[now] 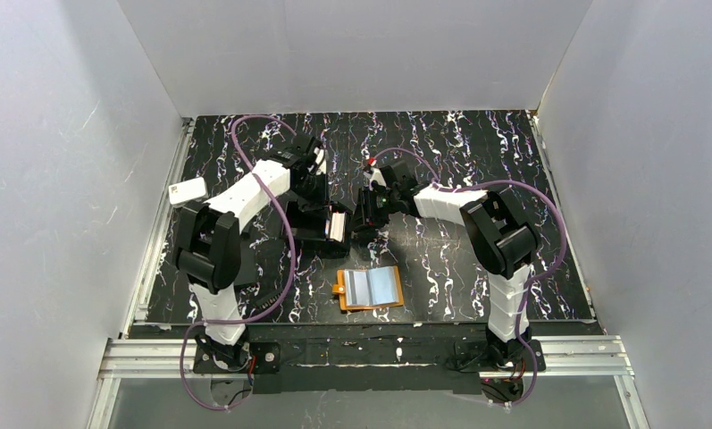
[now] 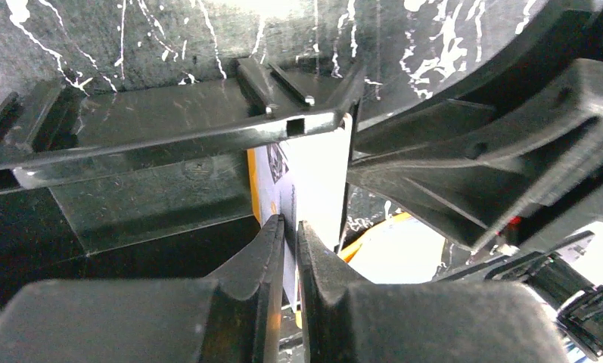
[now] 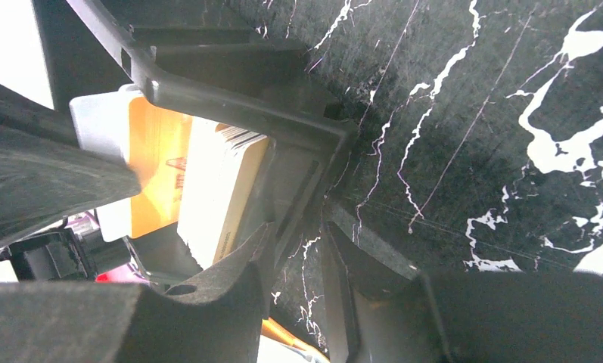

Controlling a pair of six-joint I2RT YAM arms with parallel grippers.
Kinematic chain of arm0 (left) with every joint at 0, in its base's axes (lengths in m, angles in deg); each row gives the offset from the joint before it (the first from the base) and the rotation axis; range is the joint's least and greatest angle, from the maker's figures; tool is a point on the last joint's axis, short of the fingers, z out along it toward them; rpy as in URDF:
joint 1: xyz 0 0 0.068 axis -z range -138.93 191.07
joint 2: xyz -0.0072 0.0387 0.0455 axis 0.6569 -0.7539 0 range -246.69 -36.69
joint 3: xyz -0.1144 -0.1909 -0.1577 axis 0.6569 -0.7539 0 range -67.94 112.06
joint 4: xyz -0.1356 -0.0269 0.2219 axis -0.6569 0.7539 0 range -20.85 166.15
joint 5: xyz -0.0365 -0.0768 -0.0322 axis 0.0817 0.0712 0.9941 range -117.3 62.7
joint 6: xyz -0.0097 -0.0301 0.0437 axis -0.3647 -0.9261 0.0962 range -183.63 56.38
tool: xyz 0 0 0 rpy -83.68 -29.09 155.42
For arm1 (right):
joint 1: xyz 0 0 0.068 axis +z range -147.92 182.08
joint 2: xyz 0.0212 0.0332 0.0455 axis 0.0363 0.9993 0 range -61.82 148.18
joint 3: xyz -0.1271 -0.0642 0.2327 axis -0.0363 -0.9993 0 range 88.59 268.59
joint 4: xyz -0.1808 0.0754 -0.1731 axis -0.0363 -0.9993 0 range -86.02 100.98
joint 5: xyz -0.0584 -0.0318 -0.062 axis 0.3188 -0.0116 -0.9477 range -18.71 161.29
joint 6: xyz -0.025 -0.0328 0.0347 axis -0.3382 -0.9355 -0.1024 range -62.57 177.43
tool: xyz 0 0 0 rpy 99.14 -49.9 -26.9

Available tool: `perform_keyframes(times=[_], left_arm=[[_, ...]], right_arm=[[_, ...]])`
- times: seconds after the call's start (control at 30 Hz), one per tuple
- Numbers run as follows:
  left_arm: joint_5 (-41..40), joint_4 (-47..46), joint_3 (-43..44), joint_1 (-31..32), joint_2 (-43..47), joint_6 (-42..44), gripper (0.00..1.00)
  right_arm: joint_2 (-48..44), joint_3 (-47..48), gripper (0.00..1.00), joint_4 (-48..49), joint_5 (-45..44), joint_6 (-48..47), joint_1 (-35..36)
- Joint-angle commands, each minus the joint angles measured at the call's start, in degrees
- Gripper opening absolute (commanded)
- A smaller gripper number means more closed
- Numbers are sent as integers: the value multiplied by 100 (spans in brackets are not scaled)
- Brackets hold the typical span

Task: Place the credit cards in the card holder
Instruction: Pick up the credit card from the storage box.

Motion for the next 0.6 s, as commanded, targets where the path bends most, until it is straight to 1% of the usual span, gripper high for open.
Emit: perform_keyframes(times=[0.0, 0.4, 0.57], left_arm=[[-110, 342, 235, 115, -202, 74, 0], [-165, 233, 261, 115, -215, 125, 0], [-554, 265, 262, 243, -161, 165, 0]], right_arm=[[79, 271, 37, 255, 41, -5, 101], [111, 272, 37, 237, 59, -26, 101], [123, 272, 37, 250, 66, -24, 102]])
